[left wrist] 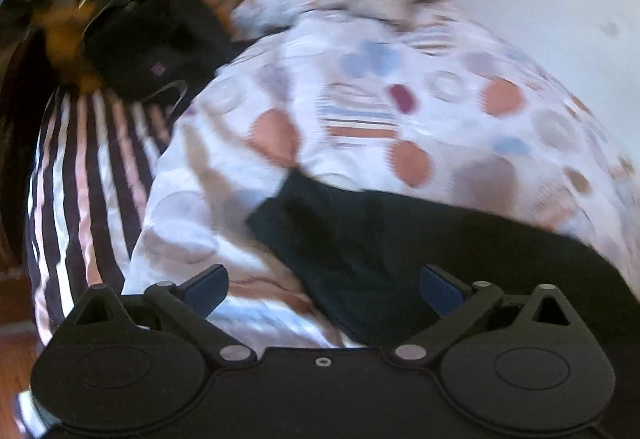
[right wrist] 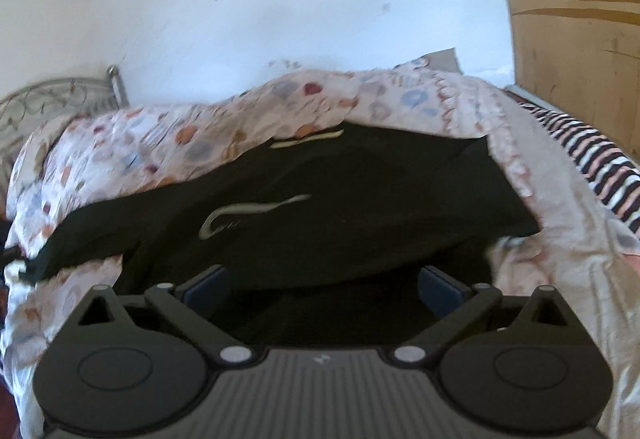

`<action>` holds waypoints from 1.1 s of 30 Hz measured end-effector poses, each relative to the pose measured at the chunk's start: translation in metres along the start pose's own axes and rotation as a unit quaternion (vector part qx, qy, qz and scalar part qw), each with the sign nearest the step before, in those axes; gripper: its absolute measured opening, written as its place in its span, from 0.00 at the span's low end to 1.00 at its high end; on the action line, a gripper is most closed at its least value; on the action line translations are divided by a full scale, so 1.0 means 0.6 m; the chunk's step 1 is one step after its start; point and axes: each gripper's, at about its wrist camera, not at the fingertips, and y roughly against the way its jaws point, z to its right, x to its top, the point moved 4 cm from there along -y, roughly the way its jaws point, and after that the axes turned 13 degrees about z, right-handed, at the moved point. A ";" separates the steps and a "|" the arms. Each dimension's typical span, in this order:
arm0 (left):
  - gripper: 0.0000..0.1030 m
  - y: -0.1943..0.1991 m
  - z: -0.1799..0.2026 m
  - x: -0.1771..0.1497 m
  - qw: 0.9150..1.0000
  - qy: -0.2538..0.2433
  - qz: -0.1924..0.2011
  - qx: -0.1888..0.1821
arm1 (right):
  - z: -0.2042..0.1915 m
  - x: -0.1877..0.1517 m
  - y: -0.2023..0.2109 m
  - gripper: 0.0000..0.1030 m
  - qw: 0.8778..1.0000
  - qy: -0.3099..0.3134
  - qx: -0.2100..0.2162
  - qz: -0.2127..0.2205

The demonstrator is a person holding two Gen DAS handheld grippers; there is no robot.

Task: Fold small clothes

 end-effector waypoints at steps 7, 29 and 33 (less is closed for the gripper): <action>0.50 -0.043 -0.030 0.002 0.999 0.039 0.010 0.005 | -0.059 -0.026 -0.014 1.00 0.999 0.046 0.010 -0.027; 0.07 0.056 0.077 0.117 0.987 0.008 0.118 -0.112 | -0.073 -0.025 -0.005 1.00 0.998 0.061 0.033 -0.012; 0.07 0.140 0.169 0.162 0.970 -0.033 0.157 -0.182 | -0.068 -0.010 0.006 1.00 0.998 0.045 0.040 0.009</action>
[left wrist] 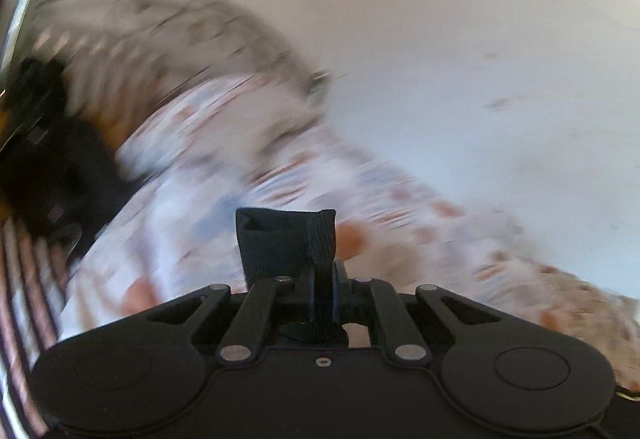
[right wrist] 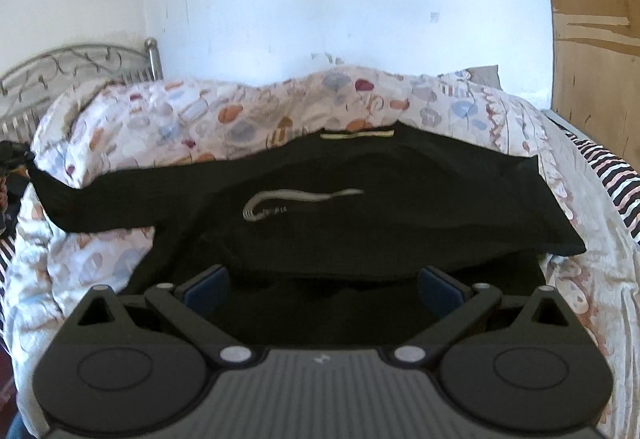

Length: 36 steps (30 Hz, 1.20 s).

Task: Fold small clothes

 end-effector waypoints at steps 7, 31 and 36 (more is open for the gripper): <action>0.07 0.056 0.233 0.074 0.990 -0.045 0.034 -0.131 | 0.027 0.022 0.025 1.00 0.999 -0.034 0.005 0.031; 0.07 0.344 0.635 -0.269 0.898 -0.088 -0.100 -0.420 | 0.171 0.002 0.149 1.00 0.990 -0.099 -0.084 0.057; 0.07 0.391 0.638 -0.319 0.879 -0.094 -0.129 -0.449 | 0.187 -0.016 0.163 1.00 0.988 -0.107 -0.104 0.051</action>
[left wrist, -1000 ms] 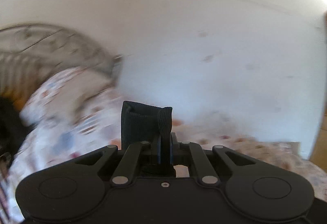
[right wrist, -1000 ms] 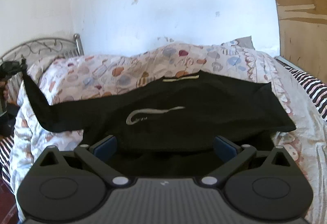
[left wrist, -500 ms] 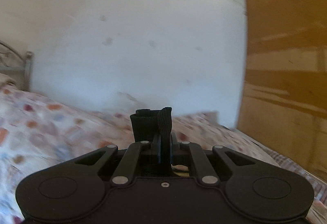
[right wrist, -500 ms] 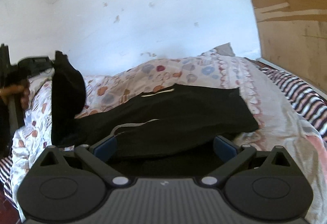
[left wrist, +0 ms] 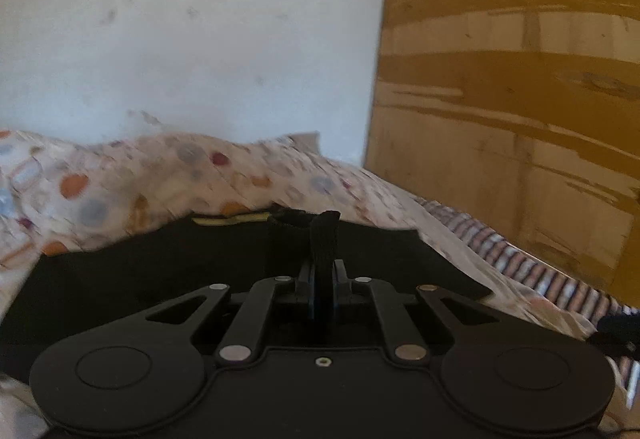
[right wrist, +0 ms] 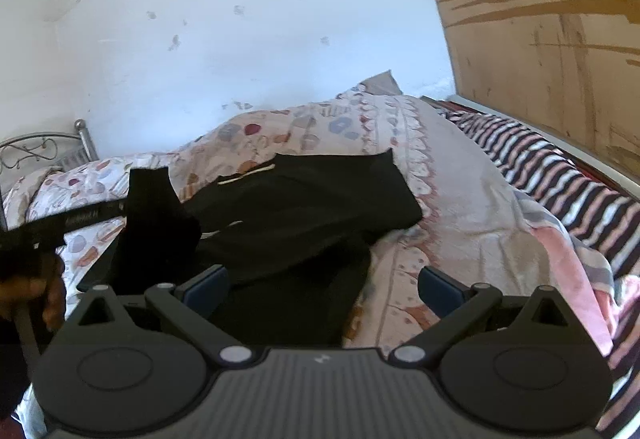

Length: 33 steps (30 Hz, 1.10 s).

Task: Fold small clothes

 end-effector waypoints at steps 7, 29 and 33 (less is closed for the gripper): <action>0.07 -0.005 0.028 -0.040 0.998 0.013 -0.045 -0.034 | 0.012 -0.010 0.001 1.00 1.000 -0.008 -0.010 -0.004; 0.55 0.005 0.063 -0.130 0.983 0.047 -0.158 -0.075 | 0.039 -0.024 0.017 1.00 0.999 -0.019 -0.028 -0.011; 0.72 0.036 0.063 -0.124 0.982 0.070 -0.159 -0.080 | 0.041 -0.028 0.017 1.00 0.999 -0.025 -0.032 -0.013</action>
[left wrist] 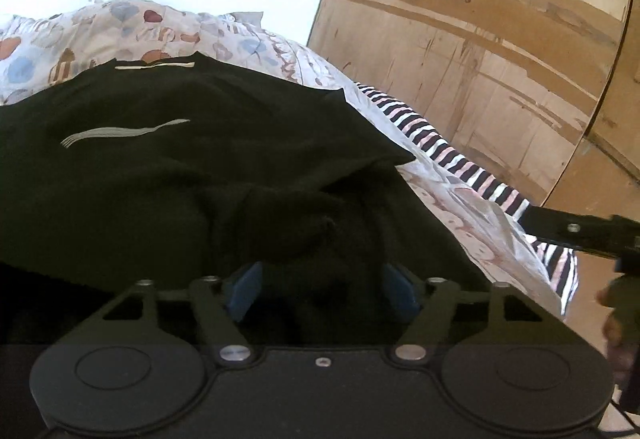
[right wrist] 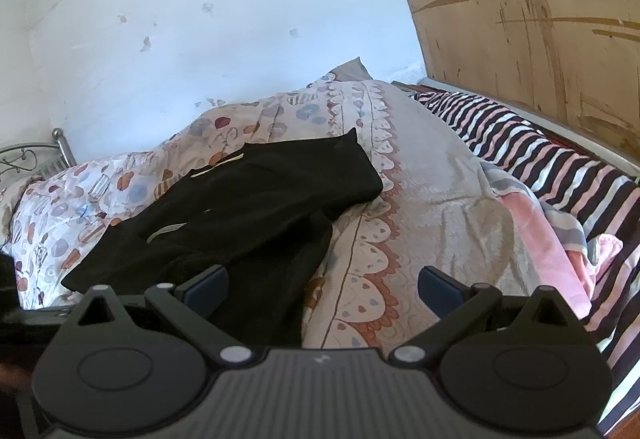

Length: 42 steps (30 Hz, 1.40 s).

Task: Fold small clothes

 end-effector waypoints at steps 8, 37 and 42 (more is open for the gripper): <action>0.96 0.089 -0.068 0.026 0.993 0.003 0.028 0.111 | -0.037 -0.017 -0.019 1.00 0.999 0.042 0.009 -0.014; 0.99 0.158 -0.508 0.052 0.886 0.110 0.034 0.450 | -0.151 -0.085 -0.175 1.00 0.975 0.177 -0.060 -0.121; 0.99 0.198 -0.459 0.052 0.890 0.093 0.041 0.445 | -0.139 -0.064 -0.116 1.00 0.985 0.153 0.009 -0.083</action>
